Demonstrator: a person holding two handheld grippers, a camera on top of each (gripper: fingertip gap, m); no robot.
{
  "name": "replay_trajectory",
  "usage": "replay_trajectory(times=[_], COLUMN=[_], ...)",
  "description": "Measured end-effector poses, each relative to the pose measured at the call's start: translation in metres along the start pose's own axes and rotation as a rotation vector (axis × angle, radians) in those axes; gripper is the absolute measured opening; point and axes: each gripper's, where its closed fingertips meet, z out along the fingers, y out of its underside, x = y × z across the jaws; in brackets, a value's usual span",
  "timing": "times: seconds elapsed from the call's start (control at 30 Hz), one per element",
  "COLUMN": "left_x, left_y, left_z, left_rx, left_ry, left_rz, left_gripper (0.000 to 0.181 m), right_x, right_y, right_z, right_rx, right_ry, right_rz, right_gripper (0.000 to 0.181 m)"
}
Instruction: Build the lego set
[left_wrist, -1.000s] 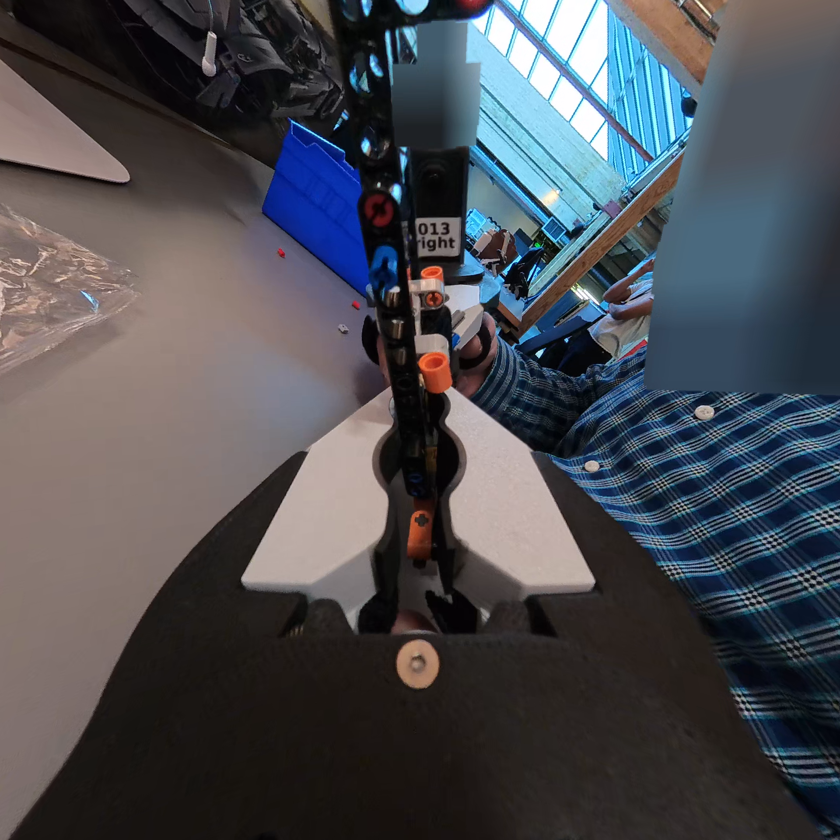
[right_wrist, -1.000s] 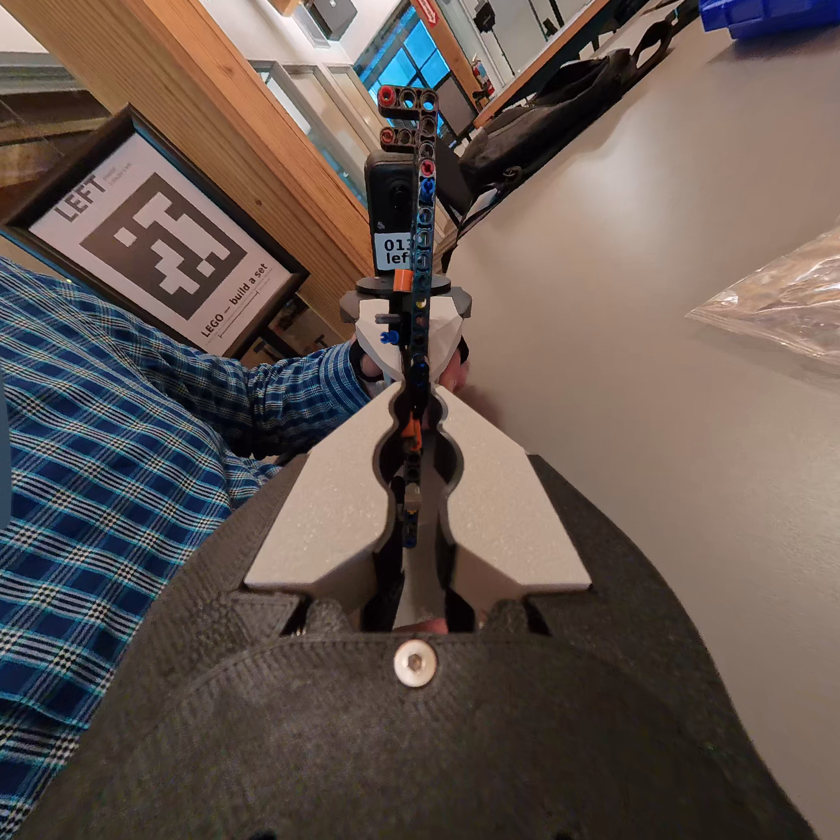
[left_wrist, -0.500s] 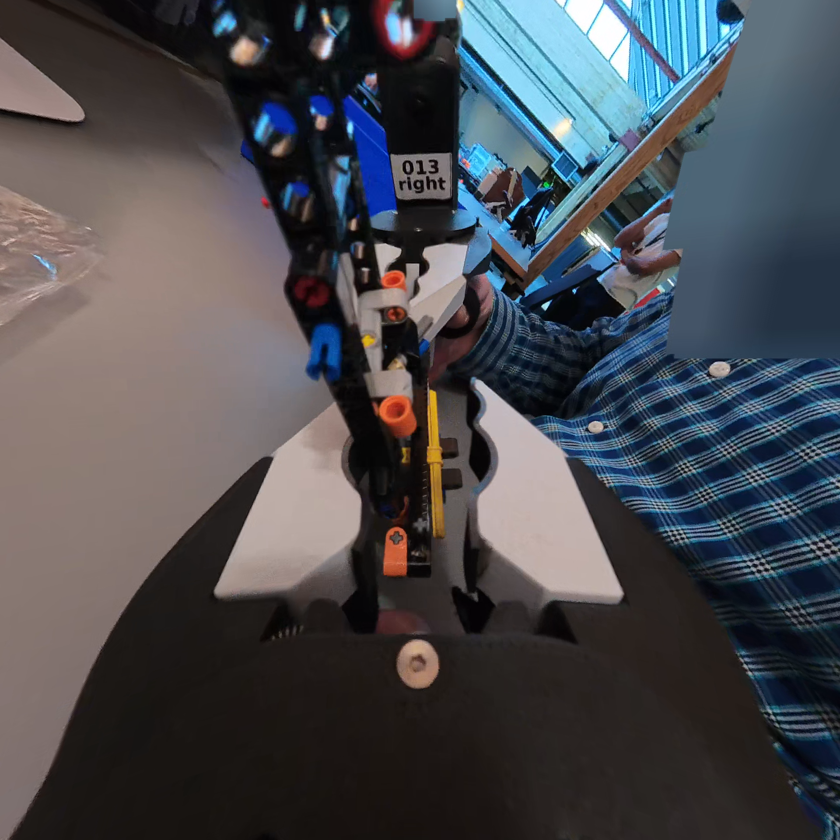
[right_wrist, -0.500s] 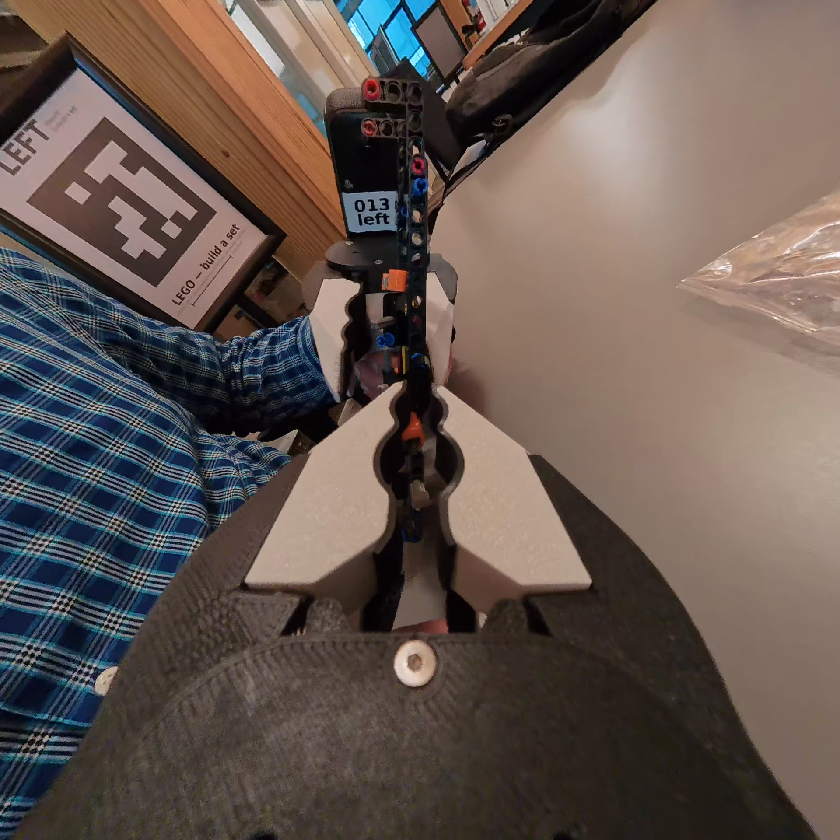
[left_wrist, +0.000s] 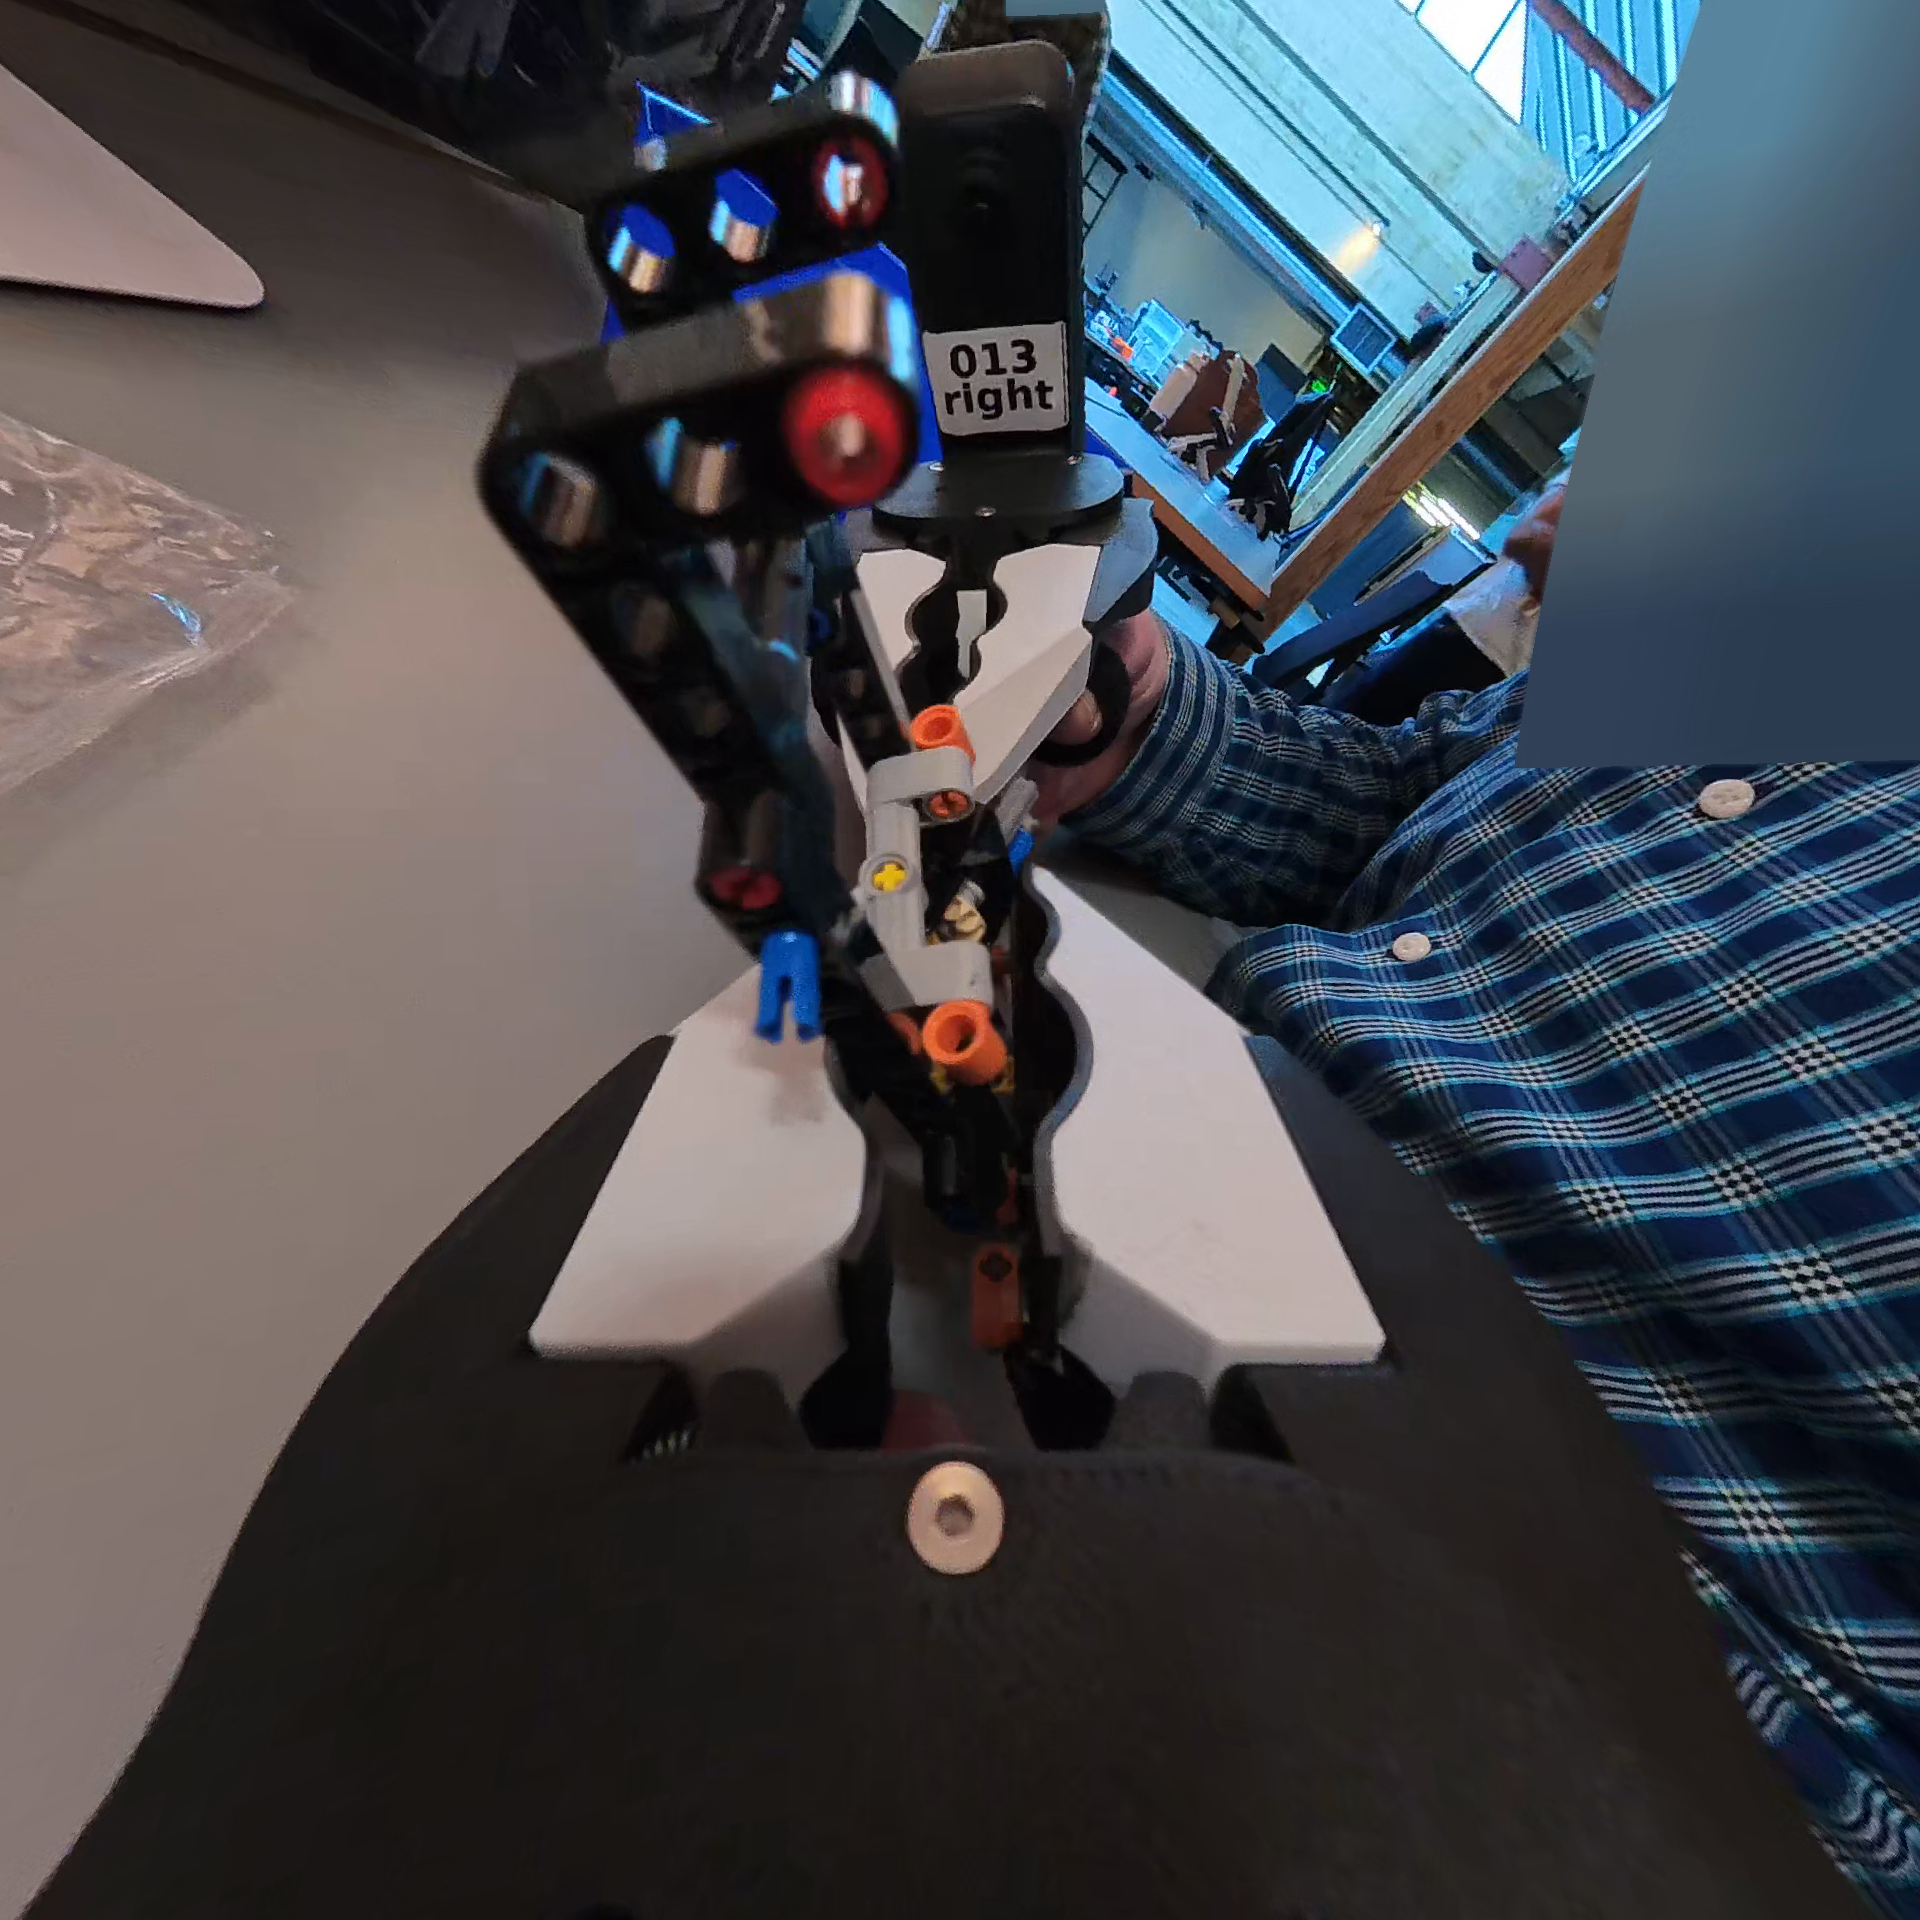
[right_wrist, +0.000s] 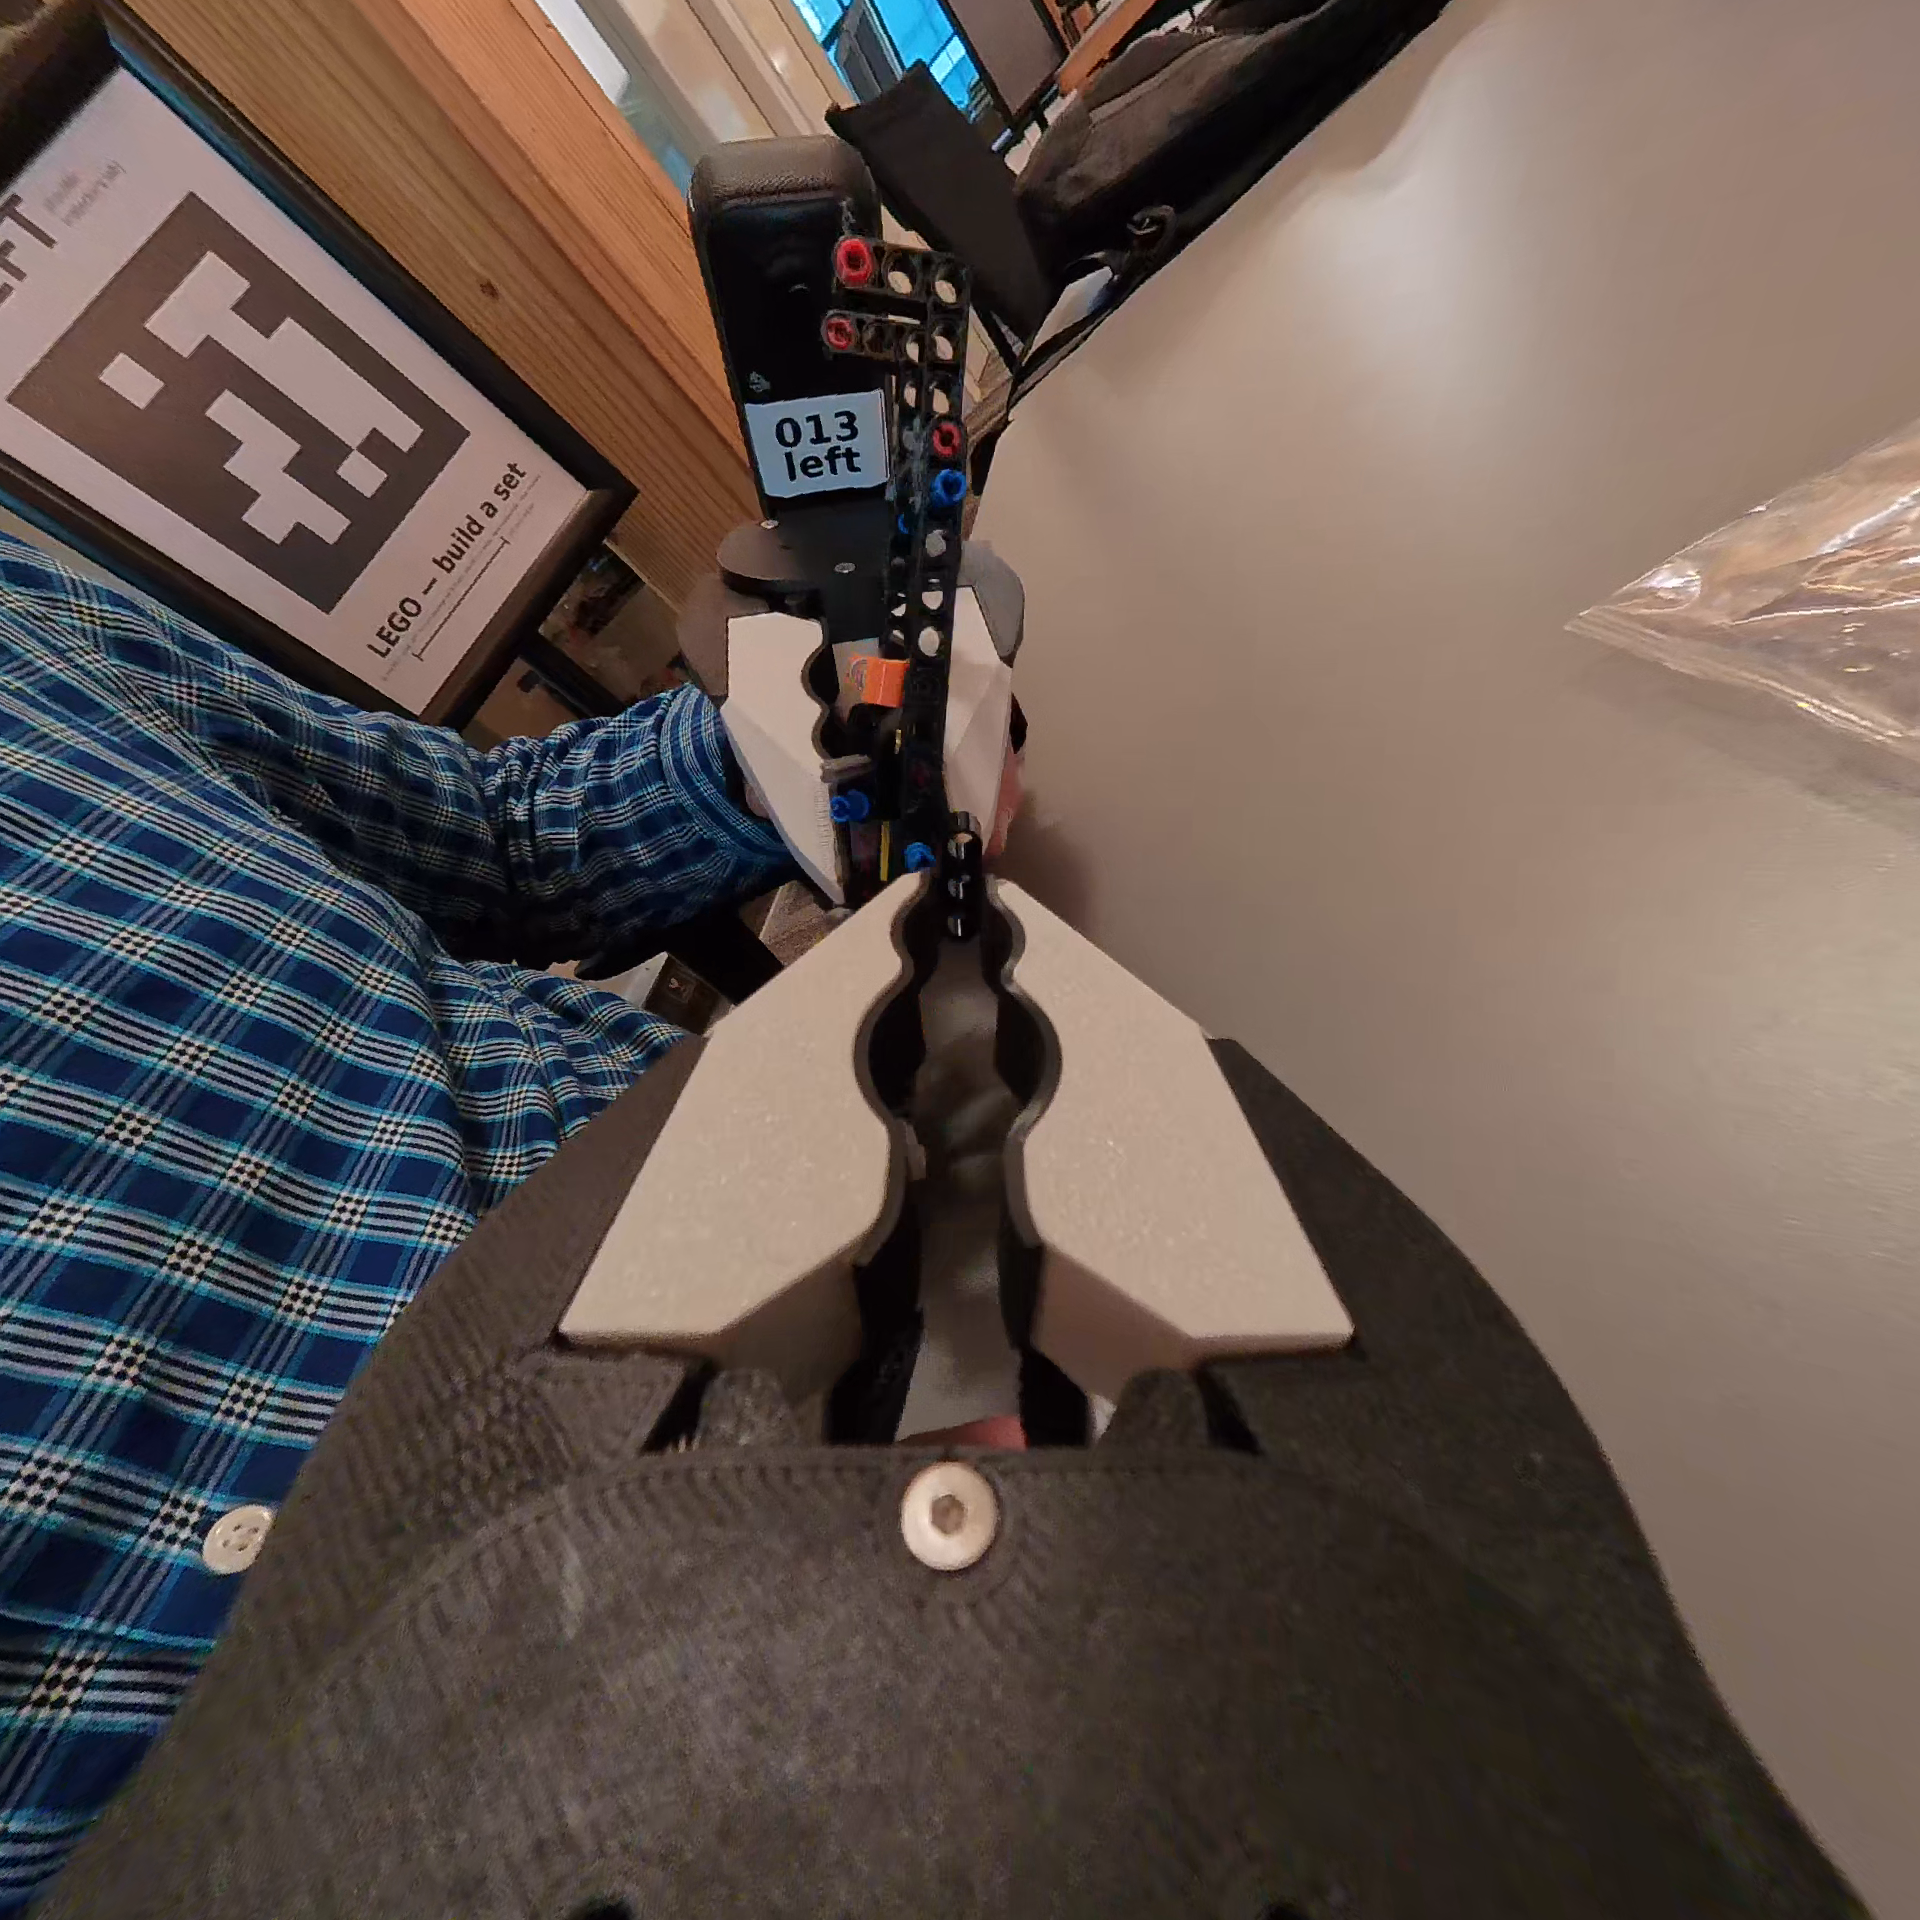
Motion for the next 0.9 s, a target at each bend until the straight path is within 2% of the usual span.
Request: replay_trajectory(times=[0.1,0.17,0.2,0.43,0.77,0.9], left_x=[0.000,-0.002,-0.003,-0.011,-0.047,-0.054], left_y=[0.002,0.004,0.005,0.007,0.028,0.031], left_z=[0.001,0.003,0.004,0.005,0.004,0.000], left_rx=[-0.011,-0.029,-0.040,-0.075,-0.282,-0.319], left_ry=[-0.003,-0.005,-0.006,-0.011,-0.241,-0.292], left_rz=[0.005,-0.014,-0.027,-0.085,0.019,0.023], left_gripper=[0.020,0.040,0.044,0.049,0.067,0.076], right_x=[-0.001,0.000,0.000,0.012,0.021,0.022], right_y=[0.000,0.000,0.000,0.000,0.001,0.002], right_z=[-0.002,-0.003,-0.003,-0.012,-0.022,-0.023], right_rx=[0.005,0.004,0.005,0.003,-0.006,-0.017], right_ry=[-0.002,0.000,0.003,0.068,0.121,0.130], right_rz=[0.003,0.004,0.003,-0.013,-0.028,-0.039], right_gripper=[0.004,0.005,0.005,0.004,0.004,0.004])
